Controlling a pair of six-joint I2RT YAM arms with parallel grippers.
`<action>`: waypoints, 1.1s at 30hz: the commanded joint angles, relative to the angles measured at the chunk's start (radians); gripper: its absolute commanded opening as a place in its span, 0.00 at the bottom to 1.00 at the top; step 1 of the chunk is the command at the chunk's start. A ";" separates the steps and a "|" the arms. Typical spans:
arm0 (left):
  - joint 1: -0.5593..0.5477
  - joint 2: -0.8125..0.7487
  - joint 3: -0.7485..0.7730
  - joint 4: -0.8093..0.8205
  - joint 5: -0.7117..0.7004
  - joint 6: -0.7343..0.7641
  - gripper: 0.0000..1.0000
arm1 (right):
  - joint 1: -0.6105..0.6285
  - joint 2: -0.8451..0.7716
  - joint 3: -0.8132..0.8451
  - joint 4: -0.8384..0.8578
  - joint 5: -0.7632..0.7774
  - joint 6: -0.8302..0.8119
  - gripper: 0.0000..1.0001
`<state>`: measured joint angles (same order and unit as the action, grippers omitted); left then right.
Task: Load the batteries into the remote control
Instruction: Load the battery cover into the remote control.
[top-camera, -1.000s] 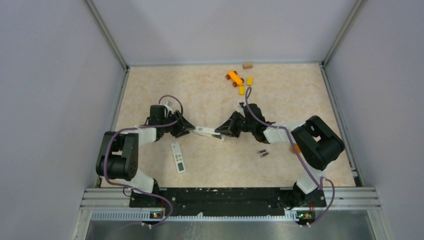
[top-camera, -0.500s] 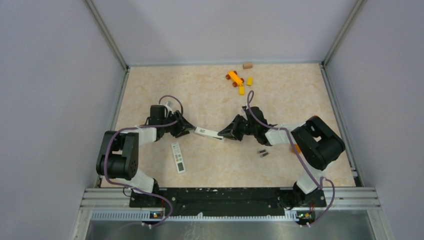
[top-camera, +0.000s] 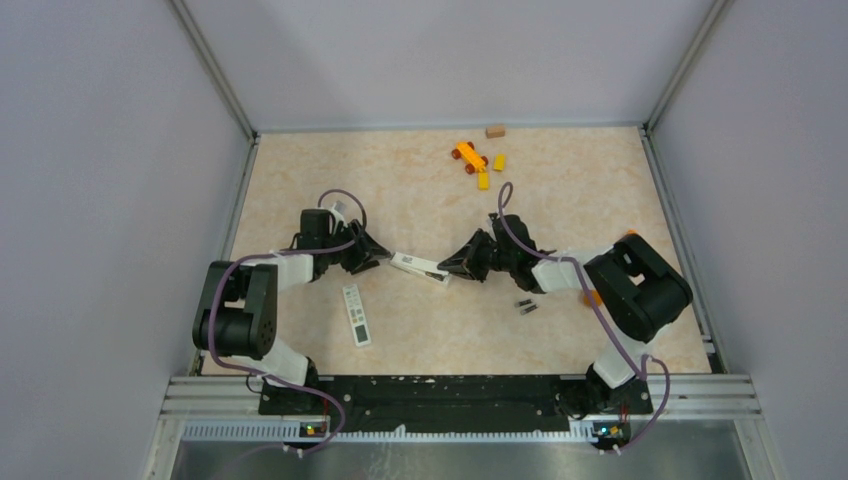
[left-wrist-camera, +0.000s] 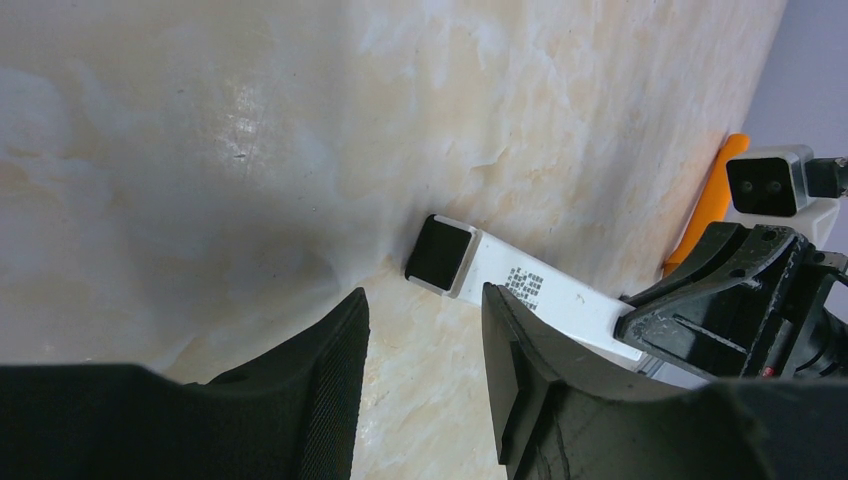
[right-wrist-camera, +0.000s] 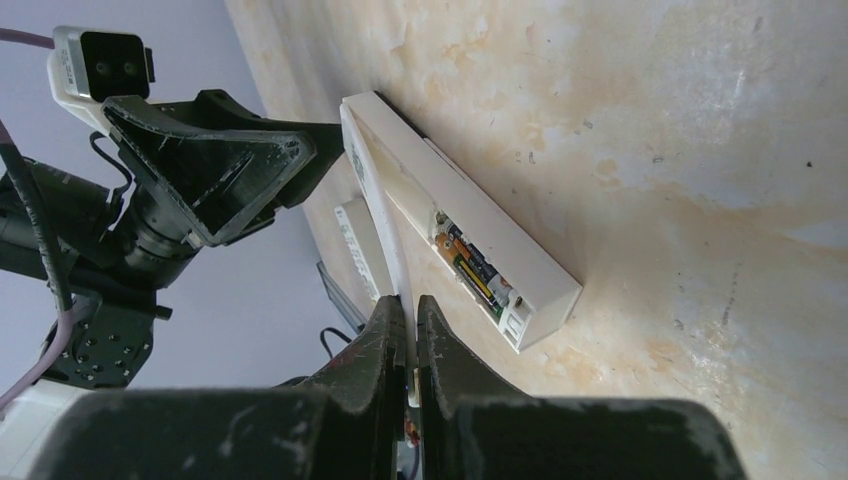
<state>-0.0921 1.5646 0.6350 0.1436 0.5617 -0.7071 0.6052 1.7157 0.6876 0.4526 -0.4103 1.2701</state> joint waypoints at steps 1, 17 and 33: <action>0.002 0.015 0.035 0.042 0.016 0.011 0.49 | -0.013 -0.036 0.001 -0.046 0.064 -0.003 0.00; -0.030 0.042 0.042 0.116 0.010 0.007 0.53 | 0.075 -0.074 0.049 -0.305 0.193 -0.008 0.00; -0.068 0.071 0.084 0.079 0.006 0.123 0.55 | 0.103 -0.098 0.047 -0.420 0.287 0.042 0.00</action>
<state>-0.1482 1.6215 0.6651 0.2230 0.5644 -0.6704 0.6914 1.6356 0.7349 0.1825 -0.2146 1.3029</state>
